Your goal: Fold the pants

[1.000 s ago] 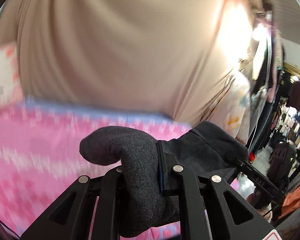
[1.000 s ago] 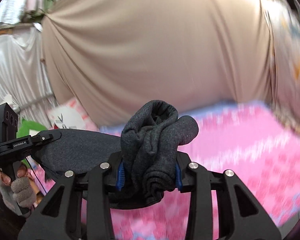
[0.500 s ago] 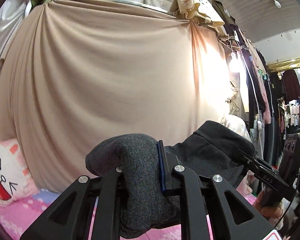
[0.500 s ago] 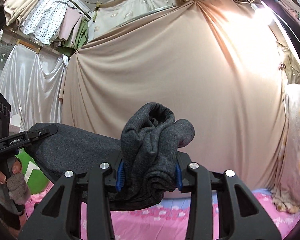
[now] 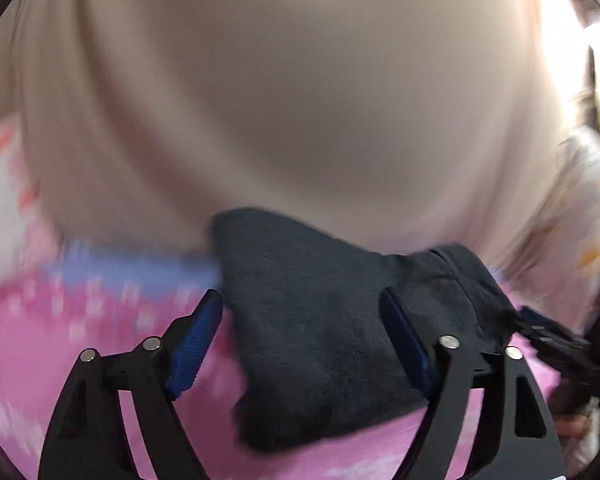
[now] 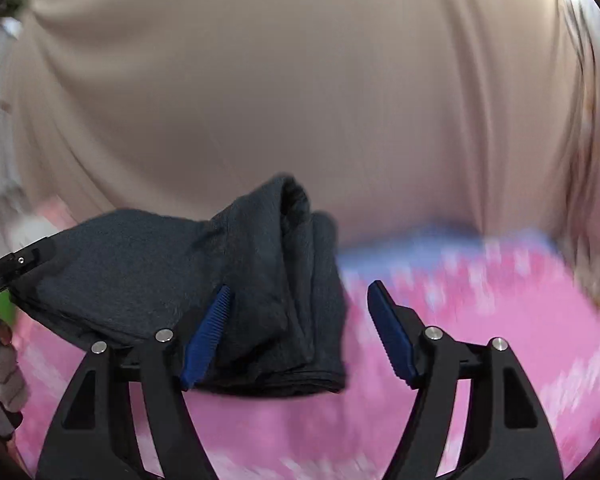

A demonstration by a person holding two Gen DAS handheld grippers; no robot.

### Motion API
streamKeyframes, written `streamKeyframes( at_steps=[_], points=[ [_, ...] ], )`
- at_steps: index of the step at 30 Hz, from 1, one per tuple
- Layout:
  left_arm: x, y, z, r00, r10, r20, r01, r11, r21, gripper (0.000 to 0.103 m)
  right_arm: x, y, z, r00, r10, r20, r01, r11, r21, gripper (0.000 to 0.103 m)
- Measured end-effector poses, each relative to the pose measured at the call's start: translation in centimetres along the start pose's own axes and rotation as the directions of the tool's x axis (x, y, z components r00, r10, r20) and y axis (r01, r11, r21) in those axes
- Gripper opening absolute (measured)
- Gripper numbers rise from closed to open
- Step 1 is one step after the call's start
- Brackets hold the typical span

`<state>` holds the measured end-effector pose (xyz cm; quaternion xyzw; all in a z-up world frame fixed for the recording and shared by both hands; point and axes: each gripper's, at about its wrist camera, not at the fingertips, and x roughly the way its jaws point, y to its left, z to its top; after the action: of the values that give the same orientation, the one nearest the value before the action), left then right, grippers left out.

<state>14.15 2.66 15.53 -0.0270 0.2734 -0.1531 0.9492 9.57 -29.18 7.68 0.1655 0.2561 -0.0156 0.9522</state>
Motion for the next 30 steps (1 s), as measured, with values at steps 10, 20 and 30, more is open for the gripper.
streamKeyframes(
  at_steps=[10,20,30],
  points=[
    [7.3,6.3,-4.3,0.979,0.022,-0.203,-0.077,0.961,-0.265,0.081,4.4,-1.6,-0.3,0.988,0.094,-0.121,-0.079,0.990,0.120,0.073],
    [10.7,6.3,-6.4,0.944,0.001,-0.329,-0.100,0.954,-0.283,0.028,7.1,-0.1,-0.2,0.991,-0.049,-0.125,0.048,0.999,-0.011,0.000],
    [5.8,3.3,-7.4,0.957,0.206,-0.206,-0.236,0.962,-0.135,0.064,1.2,0.6,-2.4,0.993,-0.072,-0.090,0.071,0.997,-0.012,0.033]
  ],
)
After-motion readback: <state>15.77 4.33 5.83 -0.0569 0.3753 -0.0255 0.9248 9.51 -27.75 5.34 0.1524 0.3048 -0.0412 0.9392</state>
